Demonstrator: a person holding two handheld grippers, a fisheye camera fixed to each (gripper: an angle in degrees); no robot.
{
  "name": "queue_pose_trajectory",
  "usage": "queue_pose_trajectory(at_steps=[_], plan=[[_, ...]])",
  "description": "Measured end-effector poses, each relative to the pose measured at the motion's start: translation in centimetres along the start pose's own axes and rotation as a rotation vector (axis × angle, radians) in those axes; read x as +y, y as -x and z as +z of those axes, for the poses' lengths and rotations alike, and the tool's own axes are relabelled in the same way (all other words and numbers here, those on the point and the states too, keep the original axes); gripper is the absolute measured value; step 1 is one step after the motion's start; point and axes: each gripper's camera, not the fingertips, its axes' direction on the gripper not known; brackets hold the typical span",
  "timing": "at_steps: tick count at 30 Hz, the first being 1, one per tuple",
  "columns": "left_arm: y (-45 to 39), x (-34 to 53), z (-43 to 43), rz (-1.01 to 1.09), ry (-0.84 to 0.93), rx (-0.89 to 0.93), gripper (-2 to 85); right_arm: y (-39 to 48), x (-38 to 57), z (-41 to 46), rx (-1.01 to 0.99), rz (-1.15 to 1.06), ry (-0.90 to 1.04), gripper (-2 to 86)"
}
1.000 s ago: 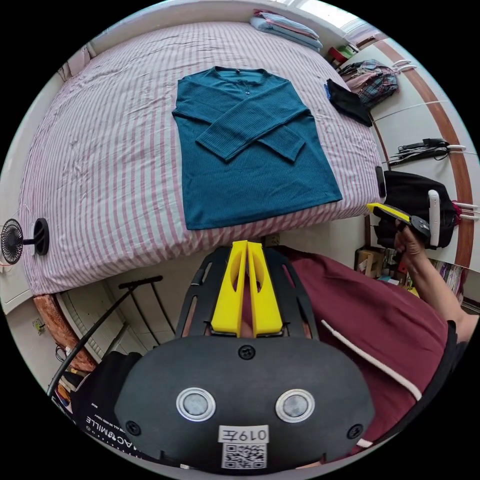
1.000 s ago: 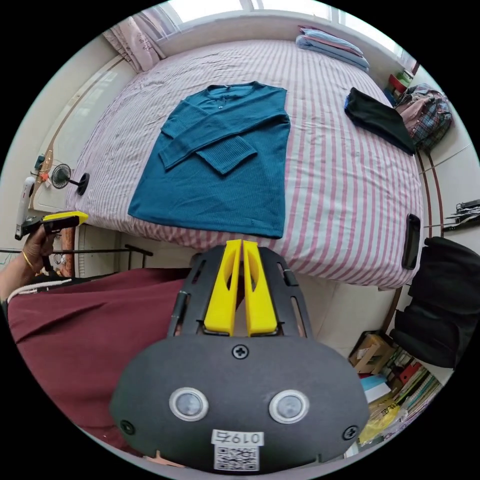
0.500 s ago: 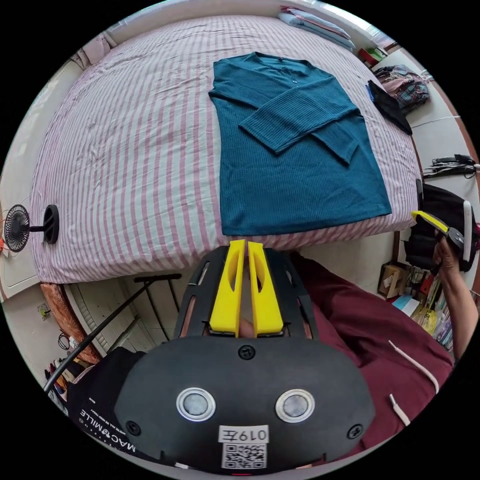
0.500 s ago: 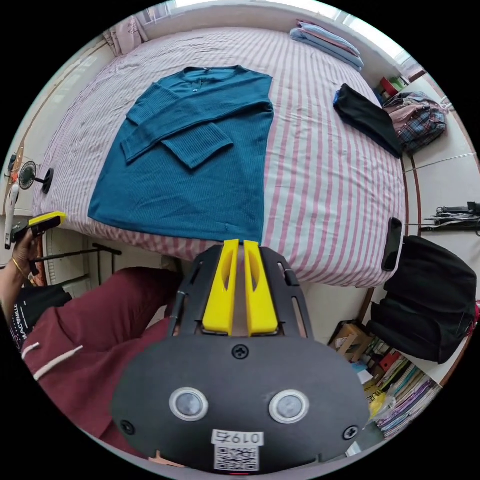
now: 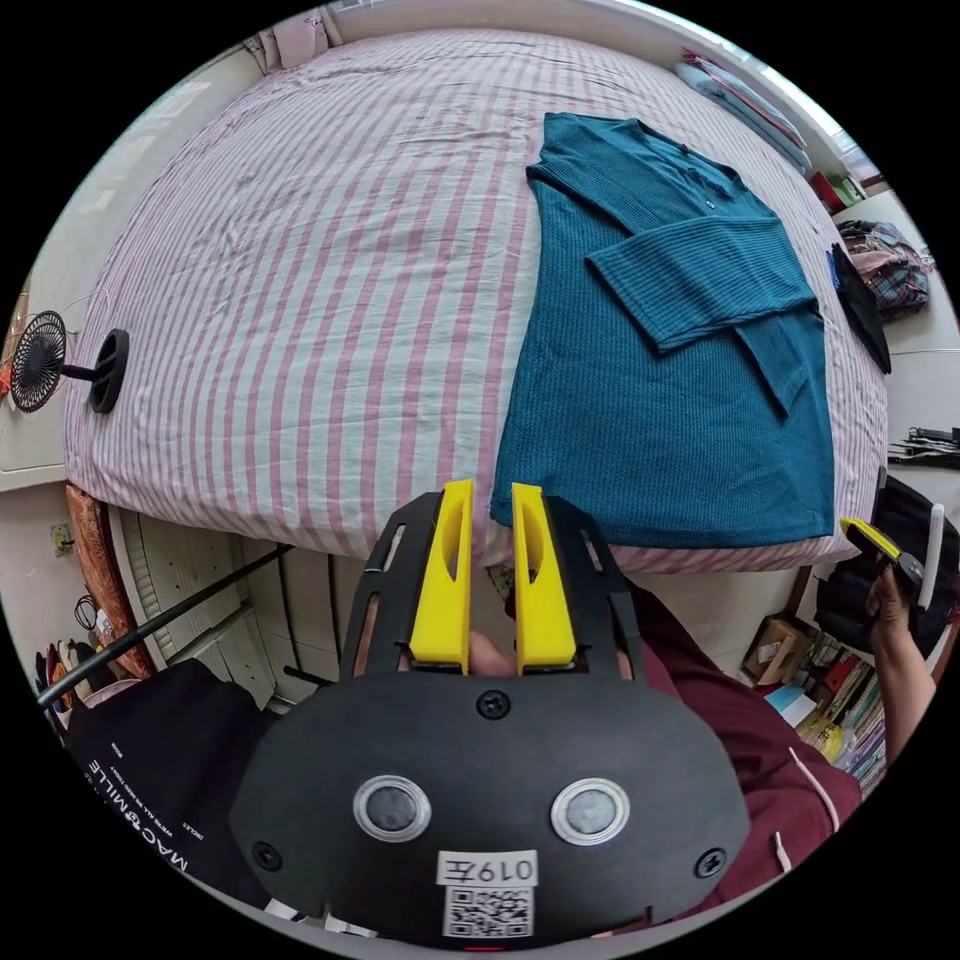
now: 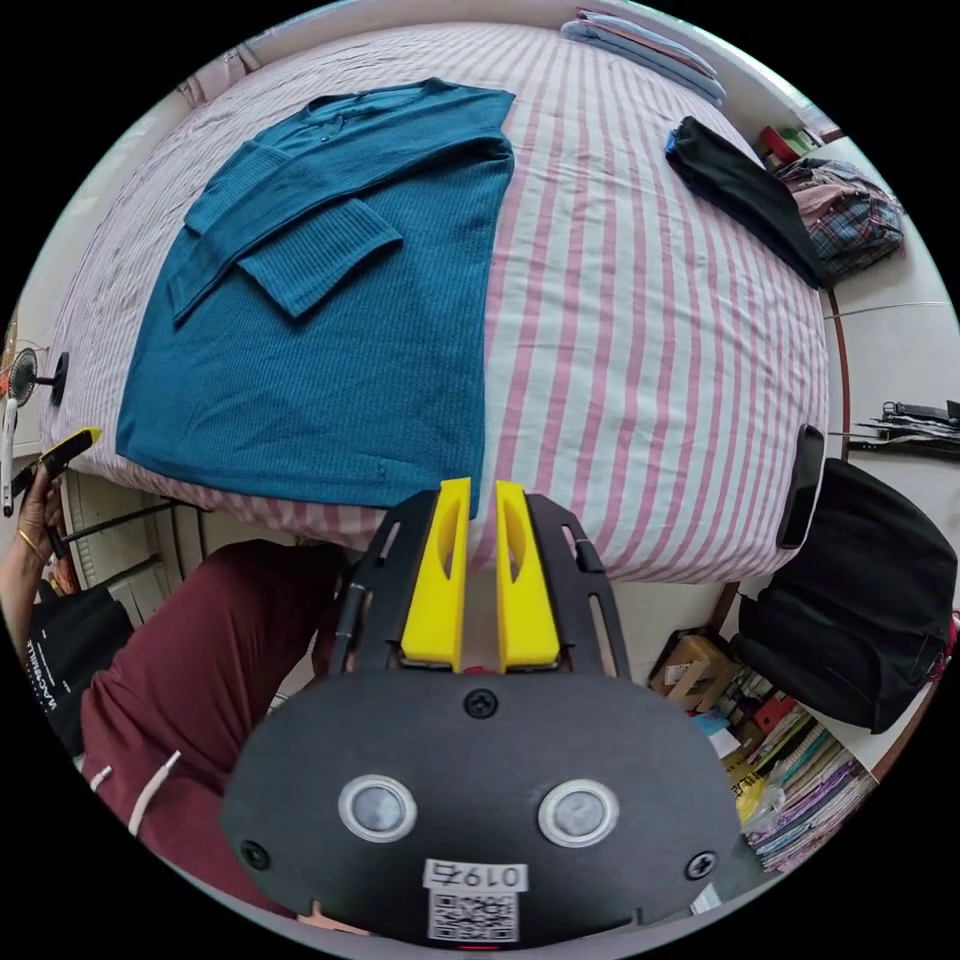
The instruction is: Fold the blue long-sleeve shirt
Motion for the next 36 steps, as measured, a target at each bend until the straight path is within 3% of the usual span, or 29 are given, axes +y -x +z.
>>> queue_pose_trajectory(at_steps=[7, 24, 30, 36], plan=[[3.1, -0.9, 1.4, 0.000, -0.030, 0.042, 2.9, -0.3, -1.0, 5.1, -0.033, 0.048, 0.002, 5.9], [15.4, -3.0, 4.1, -0.091, -0.050, 0.339, 5.9, -5.0, -2.1, 15.3, -0.274, 0.072, 0.022, 5.1], [18.0, -4.3, 6.3, 0.052, 0.057, 0.442, 12.9, -7.2, -2.8, 19.5, -0.365, 0.041, 0.059, 5.7], [21.7, -5.9, 6.6, 0.110, 0.025, 0.477, 13.1, -9.2, -3.4, 23.4, -0.427, 0.026, 0.082, 5.3]])
